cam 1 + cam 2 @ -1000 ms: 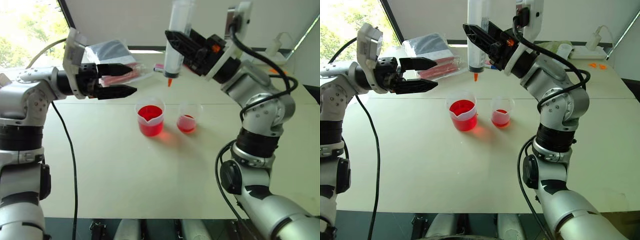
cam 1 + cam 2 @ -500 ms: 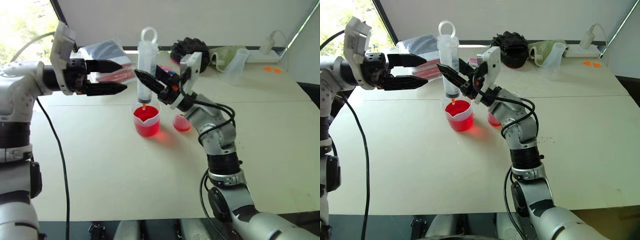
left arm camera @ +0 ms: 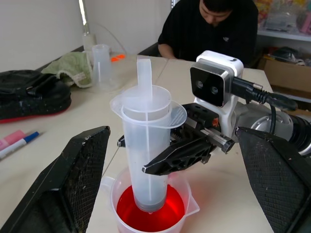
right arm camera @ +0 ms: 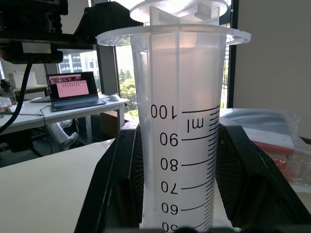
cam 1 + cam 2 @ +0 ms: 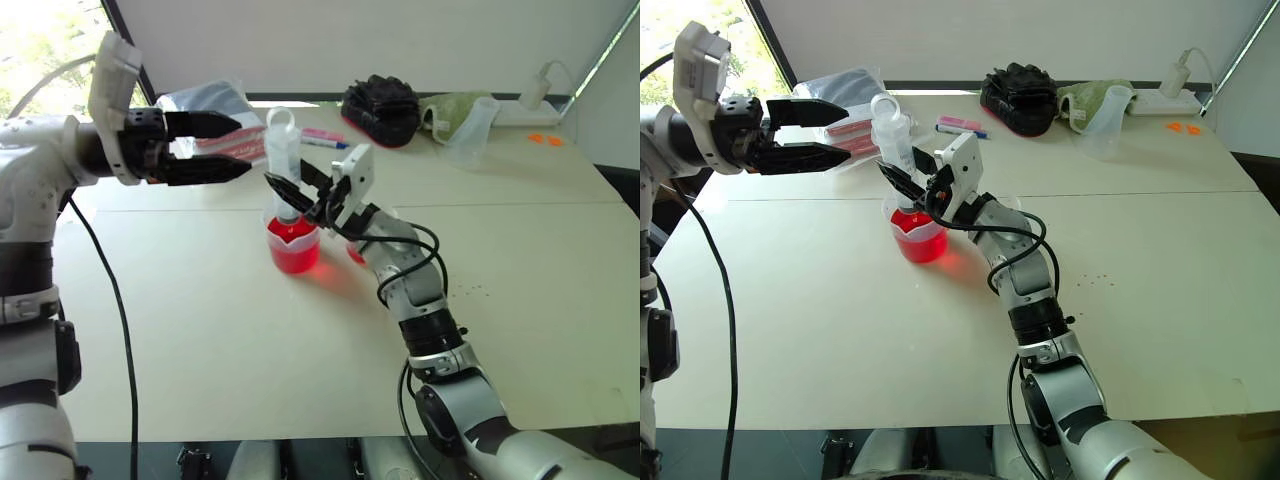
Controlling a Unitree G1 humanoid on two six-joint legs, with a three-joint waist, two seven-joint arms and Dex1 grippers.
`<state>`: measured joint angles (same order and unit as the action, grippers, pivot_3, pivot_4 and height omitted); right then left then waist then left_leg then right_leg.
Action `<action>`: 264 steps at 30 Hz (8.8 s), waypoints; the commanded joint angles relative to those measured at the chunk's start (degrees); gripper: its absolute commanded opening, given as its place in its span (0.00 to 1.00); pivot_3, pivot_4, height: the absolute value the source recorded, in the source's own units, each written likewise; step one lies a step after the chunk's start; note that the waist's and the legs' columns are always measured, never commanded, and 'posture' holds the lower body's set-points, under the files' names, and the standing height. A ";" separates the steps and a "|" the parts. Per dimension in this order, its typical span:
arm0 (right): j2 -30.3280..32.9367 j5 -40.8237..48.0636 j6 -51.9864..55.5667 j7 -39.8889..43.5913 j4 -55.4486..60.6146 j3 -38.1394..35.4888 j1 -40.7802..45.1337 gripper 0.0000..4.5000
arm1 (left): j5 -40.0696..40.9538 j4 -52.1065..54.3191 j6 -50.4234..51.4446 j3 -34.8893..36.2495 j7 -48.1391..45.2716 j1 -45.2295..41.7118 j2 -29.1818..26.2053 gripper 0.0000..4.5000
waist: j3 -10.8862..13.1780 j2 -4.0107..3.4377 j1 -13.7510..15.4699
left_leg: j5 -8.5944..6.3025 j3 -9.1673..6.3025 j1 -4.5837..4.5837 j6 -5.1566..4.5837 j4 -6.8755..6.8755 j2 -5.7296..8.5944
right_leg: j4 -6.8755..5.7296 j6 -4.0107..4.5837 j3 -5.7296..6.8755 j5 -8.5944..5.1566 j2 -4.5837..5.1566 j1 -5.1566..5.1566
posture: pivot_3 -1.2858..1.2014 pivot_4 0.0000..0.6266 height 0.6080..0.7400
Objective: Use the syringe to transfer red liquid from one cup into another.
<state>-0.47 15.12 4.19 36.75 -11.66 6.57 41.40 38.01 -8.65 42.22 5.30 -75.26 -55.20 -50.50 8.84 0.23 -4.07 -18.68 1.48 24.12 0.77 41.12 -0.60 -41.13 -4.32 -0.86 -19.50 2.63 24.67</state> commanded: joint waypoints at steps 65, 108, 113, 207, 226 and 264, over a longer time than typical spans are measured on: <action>0.56 -2.45 -3.13 0.96 0.49 2.69 -3.26 0.31 | -1.72 2.30 2.28 0.11 13.15 -1.09 11.36 0.01 | -0.01 0.01 -0.03 | 0.02 -0.01 -0.09 0.03 0.02 0.00 | -0.05 0.00 0.00 0.00 0.00 -0.05 | 0.52 0.24 0.78; -1.57 -3.11 -2.47 0.81 0.97 5.22 -7.10 0.31 | -1.10 -4.77 1.01 3.16 13.53 -11.84 12.30 0.01 | -0.01 0.01 0.00 | 0.02 -0.01 -0.09 0.04 0.02 0.01 | -0.05 0.00 0.00 0.00 0.00 -0.05 | 0.52 0.24 0.78; -1.56 -3.10 -2.20 0.81 1.44 5.41 -7.51 0.31 | -0.90 -4.98 1.21 3.47 13.77 -12.38 12.32 0.01 | -0.01 0.01 0.00 | 0.02 0.00 -0.08 0.04 0.02 0.01 | -0.05 0.00 0.00 0.00 0.00 -0.05 | 0.52 0.24 0.78; 14.71 6.28 14.47 -13.57 26.69 -12.90 -1.63 0.31 | 2.93 -0.94 -0.74 3.40 15.51 -1.52 15.38 0.89 | -0.01 0.02 0.13 | 0.03 0.01 -0.09 0.06 -0.02 0.01 | -0.03 0.00 -0.02 0.00 0.01 -0.06 | 0.52 0.24 0.78; 13.58 4.30 10.01 -14.25 24.99 -10.63 -9.44 0.31 | -1.04 -12.48 -4.60 -1.15 11.41 -15.14 24.05 0.89 | -0.01 0.02 0.55 | 0.03 0.05 -0.07 0.06 0.00 0.03 | 0.00 0.00 -0.05 0.00 0.00 -0.06 | 0.52 0.24 0.78; 12.59 3.09 8.59 -15.74 26.47 -7.99 -11.54 0.31 | -14.31 -50.25 -21.00 1.08 2.24 -36.42 38.61 0.01 | -0.01 0.03 1.55 | 0.03 0.12 -0.05 0.05 0.00 0.03 | 0.05 0.00 -0.08 0.00 0.00 -0.04 | 0.52 0.24 0.78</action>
<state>12.16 18.22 14.49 20.92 11.63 -0.96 29.33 24.04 -59.95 21.84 5.45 -72.85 -89.88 -11.85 8.84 0.26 -2.52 -18.65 1.60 24.07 0.82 41.13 -0.57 -41.08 -4.32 -0.94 -19.51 2.63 24.62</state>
